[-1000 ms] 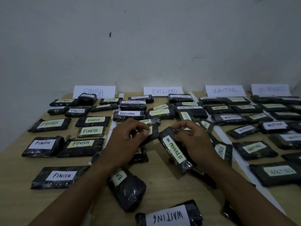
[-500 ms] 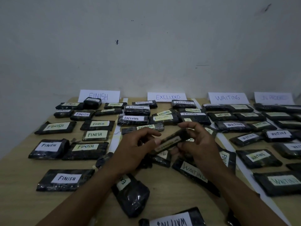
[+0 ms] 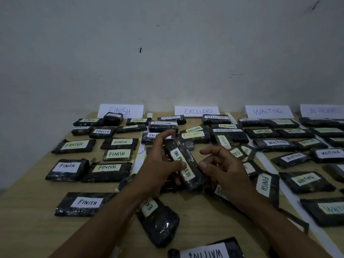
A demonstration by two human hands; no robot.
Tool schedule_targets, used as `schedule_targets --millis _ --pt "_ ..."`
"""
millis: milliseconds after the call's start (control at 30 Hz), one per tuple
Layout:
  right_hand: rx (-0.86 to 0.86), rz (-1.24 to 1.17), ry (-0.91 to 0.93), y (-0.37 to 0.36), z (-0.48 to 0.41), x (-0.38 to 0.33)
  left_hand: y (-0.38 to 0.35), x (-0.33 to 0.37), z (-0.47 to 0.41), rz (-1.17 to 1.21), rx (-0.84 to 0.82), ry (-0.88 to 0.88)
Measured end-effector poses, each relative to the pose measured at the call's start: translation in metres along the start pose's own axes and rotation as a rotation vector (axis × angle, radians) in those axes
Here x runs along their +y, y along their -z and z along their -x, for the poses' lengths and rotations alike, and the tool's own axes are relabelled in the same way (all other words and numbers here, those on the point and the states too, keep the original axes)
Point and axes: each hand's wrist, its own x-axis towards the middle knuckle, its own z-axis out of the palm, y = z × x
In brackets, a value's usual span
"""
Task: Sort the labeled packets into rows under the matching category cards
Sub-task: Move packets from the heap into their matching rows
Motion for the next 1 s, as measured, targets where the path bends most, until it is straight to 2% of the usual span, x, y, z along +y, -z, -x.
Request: schedule_targets --millis 133,233,567,833,1000 --pt "-0.076 0.035 -0.012 -0.003 0.003 0.002 0.001 0.002 -0.001 0.097 0.052 0.038" --pt "-0.001 0.020 -0.016 -0.002 0.000 0.003 0.003 0.003 -0.001 0.130 0.071 0.089" --pt "0.176 0.020 0.027 0.001 -0.003 0.003 0.009 0.002 -0.002 0.145 0.036 0.071" --pt "0.142 0.054 0.080 0.001 -0.001 0.005 0.006 -0.006 -0.001 0.097 -0.011 0.100" --pt "0.190 0.046 0.107 0.000 -0.002 0.000 0.000 -0.001 0.001 0.053 -0.015 0.063"
